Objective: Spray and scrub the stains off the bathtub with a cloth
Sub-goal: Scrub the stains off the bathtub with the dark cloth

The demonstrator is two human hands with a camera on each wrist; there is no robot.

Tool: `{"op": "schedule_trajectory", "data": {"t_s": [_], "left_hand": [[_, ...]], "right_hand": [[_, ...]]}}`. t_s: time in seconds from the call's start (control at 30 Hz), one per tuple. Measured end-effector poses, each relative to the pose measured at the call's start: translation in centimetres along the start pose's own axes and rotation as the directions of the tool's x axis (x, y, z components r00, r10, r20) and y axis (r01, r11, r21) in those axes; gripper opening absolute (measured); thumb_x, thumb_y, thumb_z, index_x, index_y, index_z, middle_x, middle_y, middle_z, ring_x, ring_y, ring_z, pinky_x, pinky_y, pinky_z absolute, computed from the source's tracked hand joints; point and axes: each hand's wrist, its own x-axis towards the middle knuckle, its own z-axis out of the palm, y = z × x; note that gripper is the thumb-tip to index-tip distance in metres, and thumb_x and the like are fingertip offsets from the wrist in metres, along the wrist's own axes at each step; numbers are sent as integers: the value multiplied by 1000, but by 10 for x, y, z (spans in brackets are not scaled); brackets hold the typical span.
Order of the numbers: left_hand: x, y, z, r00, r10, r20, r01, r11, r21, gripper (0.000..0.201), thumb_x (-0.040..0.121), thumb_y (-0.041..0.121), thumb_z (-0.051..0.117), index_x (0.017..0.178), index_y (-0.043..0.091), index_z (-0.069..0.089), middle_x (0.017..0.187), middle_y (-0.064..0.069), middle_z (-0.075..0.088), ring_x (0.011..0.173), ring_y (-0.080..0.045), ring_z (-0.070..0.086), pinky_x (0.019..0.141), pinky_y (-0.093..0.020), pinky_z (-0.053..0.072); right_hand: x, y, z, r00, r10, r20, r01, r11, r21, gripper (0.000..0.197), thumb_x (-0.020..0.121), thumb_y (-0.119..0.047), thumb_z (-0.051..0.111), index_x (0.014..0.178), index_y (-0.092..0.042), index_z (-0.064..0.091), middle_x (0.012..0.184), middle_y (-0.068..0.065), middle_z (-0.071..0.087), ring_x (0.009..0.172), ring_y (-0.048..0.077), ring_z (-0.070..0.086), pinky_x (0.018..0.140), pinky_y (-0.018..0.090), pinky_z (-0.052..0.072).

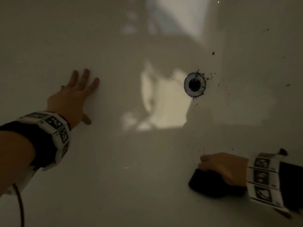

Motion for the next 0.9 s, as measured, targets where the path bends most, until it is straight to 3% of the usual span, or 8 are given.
{"op": "schedule_trajectory", "data": {"t_s": [0.17,0.3,0.37,0.43,0.5,0.6,0.8,0.9], "left_hand": [[0,1,-1,1000,-9,15,9,1000,-9,129,62,24,84,144,30,-14,148,13,-28,142,-16,-18,115,-45,14],[1,-2,1,1000,6,8,-6,1000,-19,130,61,23,84,139,28,-20,139,18,-32,142,-15,-19,115,-46,14],[2,-4,2,1000,15,2,-15,1000,-27,131,61,23,84,136,28,-23,139,18,-31,142,-15,-19,115,-45,13],[2,-4,3,1000,25,-6,-25,999,-24,131,61,25,84,134,28,-24,139,18,-31,142,-15,-18,115,-45,13],[1,-4,2,1000,25,-10,-25,999,-21,130,61,25,84,133,28,-25,139,18,-31,142,-16,-18,115,-45,14],[1,-4,2,1000,24,-9,-25,999,-34,130,61,22,84,131,27,-26,138,18,-33,141,-14,-19,116,-44,13],[0,-3,2,1000,28,2,-28,999,-33,130,62,22,83,129,27,-29,137,18,-36,141,-15,-21,115,-43,12],[-1,-3,0,1000,25,16,-25,999,-31,130,63,22,82,129,26,-30,136,17,-37,141,-16,-21,115,-43,11]], "right_hand": [[47,12,-13,956,105,-272,-146,980,-133,29,98,-22,40,124,-10,45,132,12,46,117,25,48,96,28,36],[51,37,-48,766,335,-550,-365,929,57,46,96,-19,44,140,-12,35,140,13,35,122,29,44,102,30,32],[43,50,-78,520,414,-747,-346,902,259,34,90,-12,47,123,-4,50,122,19,47,104,35,53,85,35,41],[31,65,-123,121,359,-925,-341,890,301,25,86,-19,46,105,-5,54,103,21,55,84,36,57,63,32,38],[14,90,-167,-141,383,-913,-325,853,408,37,91,-35,42,117,-10,50,112,15,55,94,32,55,68,31,40],[3,135,-213,-82,477,-875,-363,804,472,61,86,-43,33,136,-8,36,135,14,41,119,32,45,100,42,39],[22,123,-196,278,568,-775,-548,756,358,49,90,-17,53,133,1,37,142,33,20,122,52,31,104,57,29],[49,84,-154,272,621,-735,-498,744,445,55,88,-12,57,137,-5,35,145,33,16,120,52,34,101,51,31]]}}
